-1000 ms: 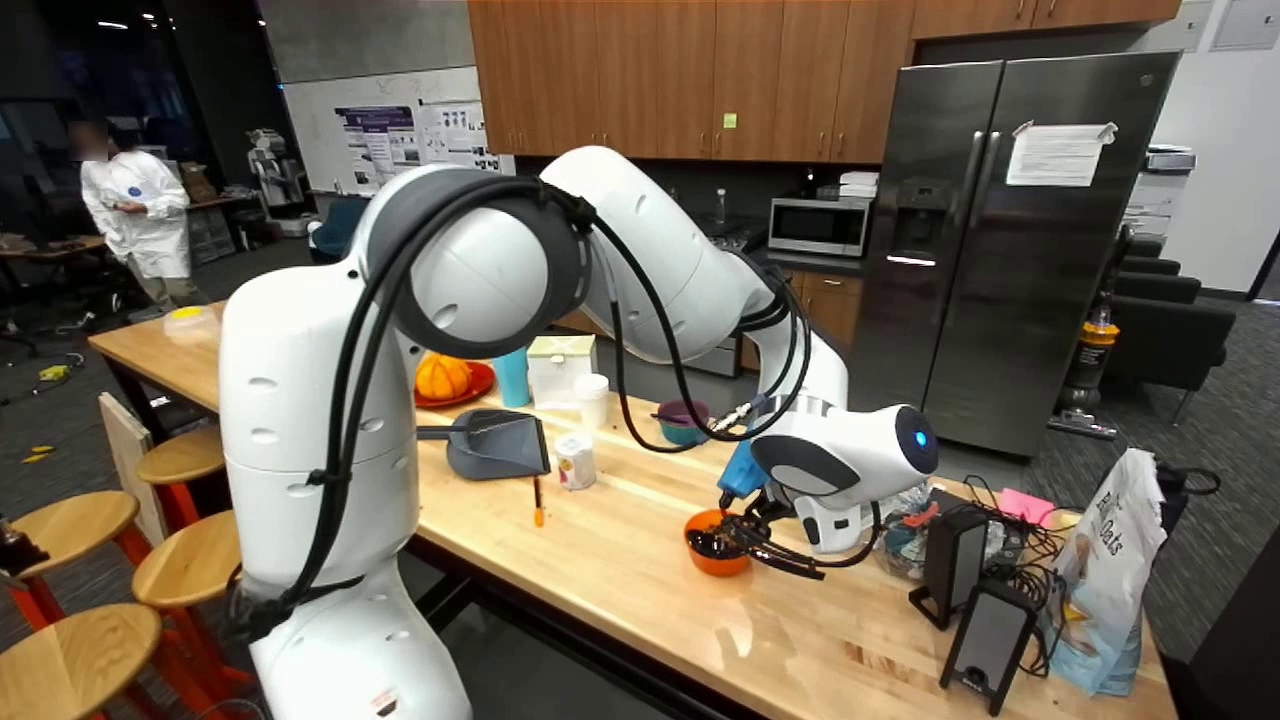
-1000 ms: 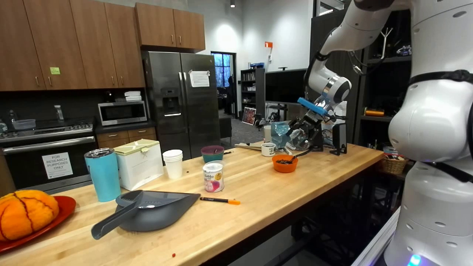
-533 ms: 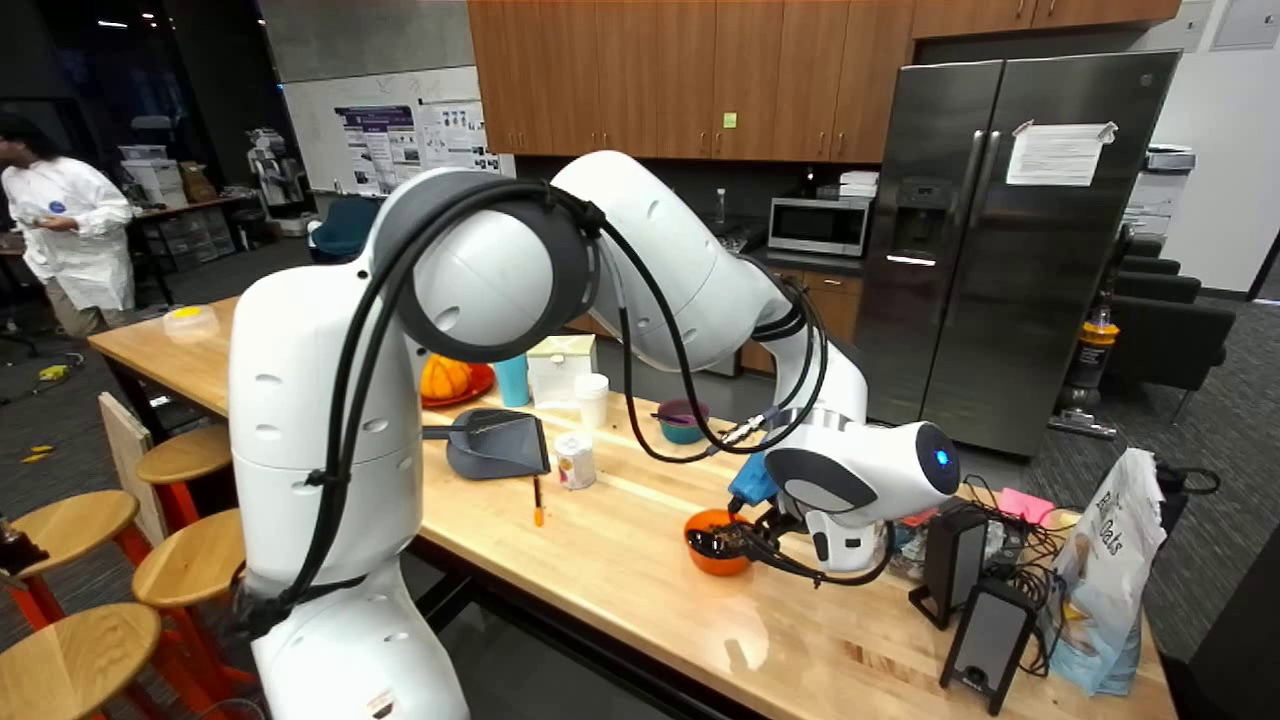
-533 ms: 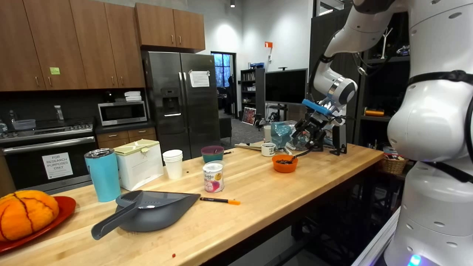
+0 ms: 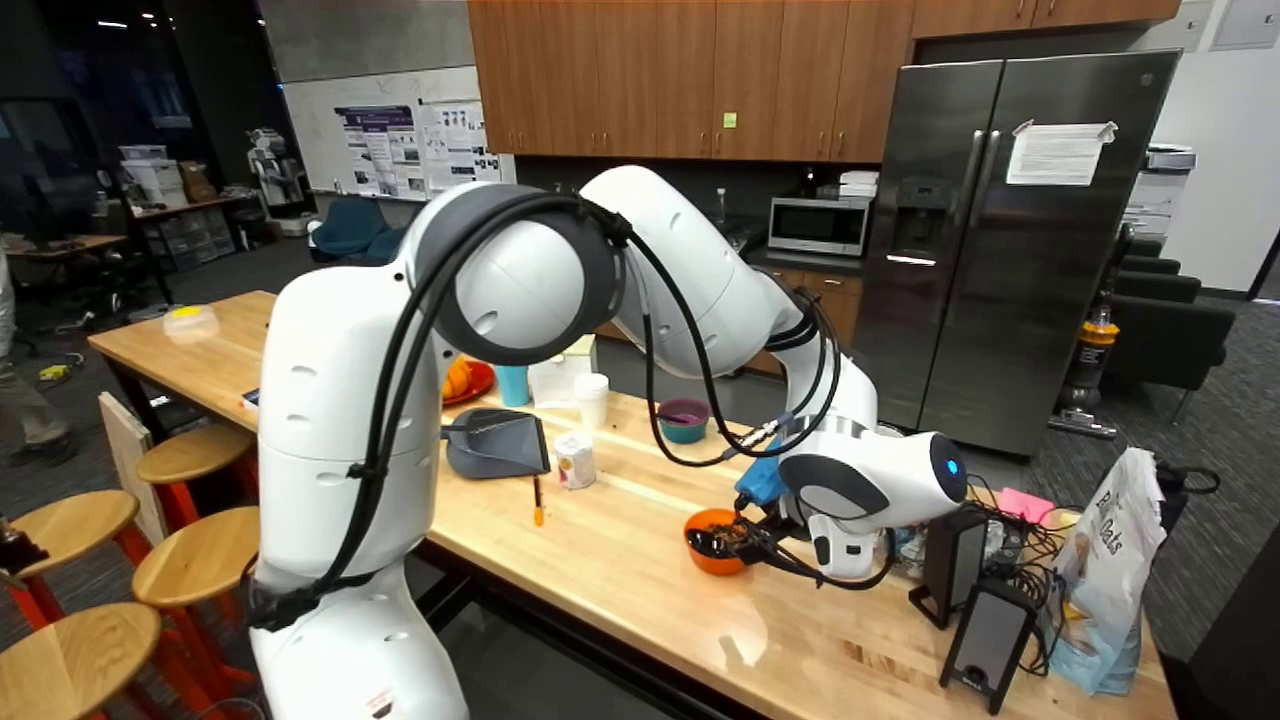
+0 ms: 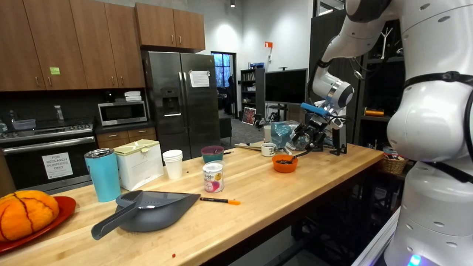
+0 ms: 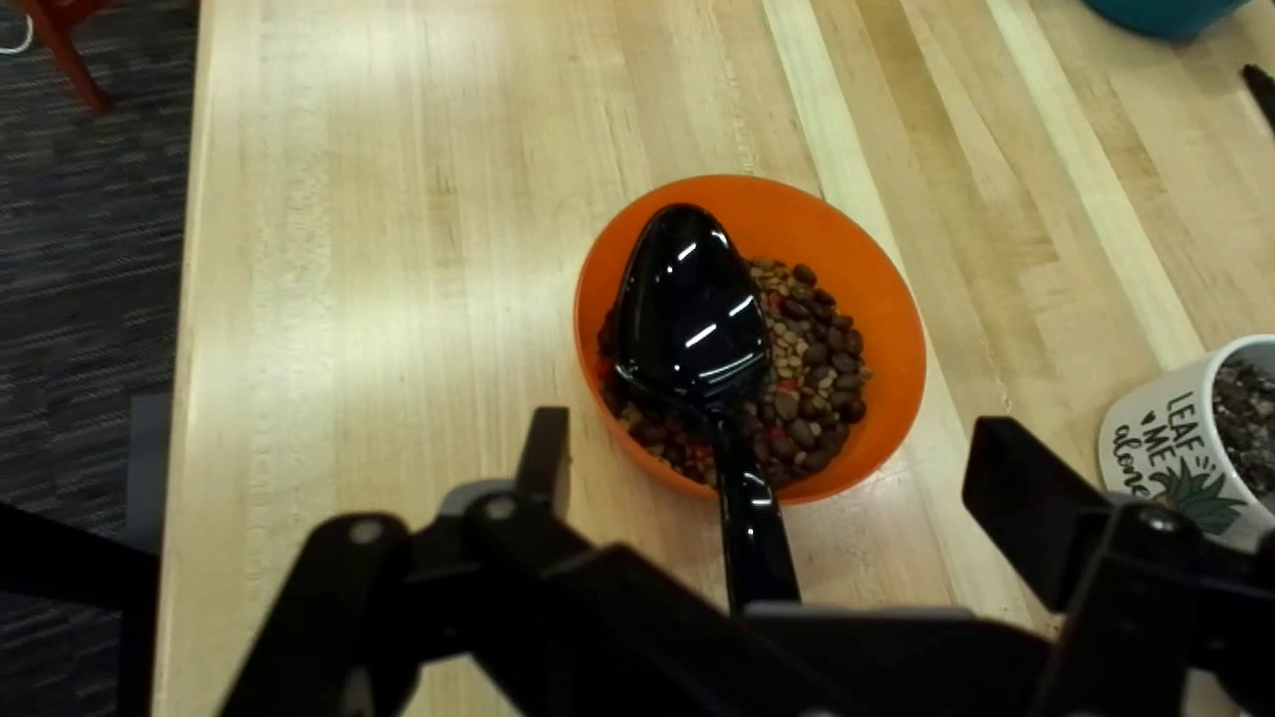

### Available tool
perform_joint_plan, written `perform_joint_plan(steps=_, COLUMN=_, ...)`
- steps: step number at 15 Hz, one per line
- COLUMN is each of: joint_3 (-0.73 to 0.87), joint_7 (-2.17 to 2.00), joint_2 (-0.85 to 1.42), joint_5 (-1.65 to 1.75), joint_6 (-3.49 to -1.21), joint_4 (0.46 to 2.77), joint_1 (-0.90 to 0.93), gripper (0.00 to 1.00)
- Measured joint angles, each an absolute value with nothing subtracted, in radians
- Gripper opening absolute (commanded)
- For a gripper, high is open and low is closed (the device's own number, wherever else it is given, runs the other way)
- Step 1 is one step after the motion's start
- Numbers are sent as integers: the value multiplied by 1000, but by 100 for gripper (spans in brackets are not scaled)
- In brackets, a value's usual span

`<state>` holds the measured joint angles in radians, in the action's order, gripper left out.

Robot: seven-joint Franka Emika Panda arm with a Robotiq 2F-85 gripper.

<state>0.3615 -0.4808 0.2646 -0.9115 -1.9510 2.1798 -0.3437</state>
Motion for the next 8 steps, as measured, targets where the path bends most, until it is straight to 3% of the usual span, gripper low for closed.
perform_joint_plan(steps=8, joint_3=360, joint_7=-489, joint_2=340, joint_5=-912, joint_6=-1951, joint_4=2104, joint_1=-344, gripper=100)
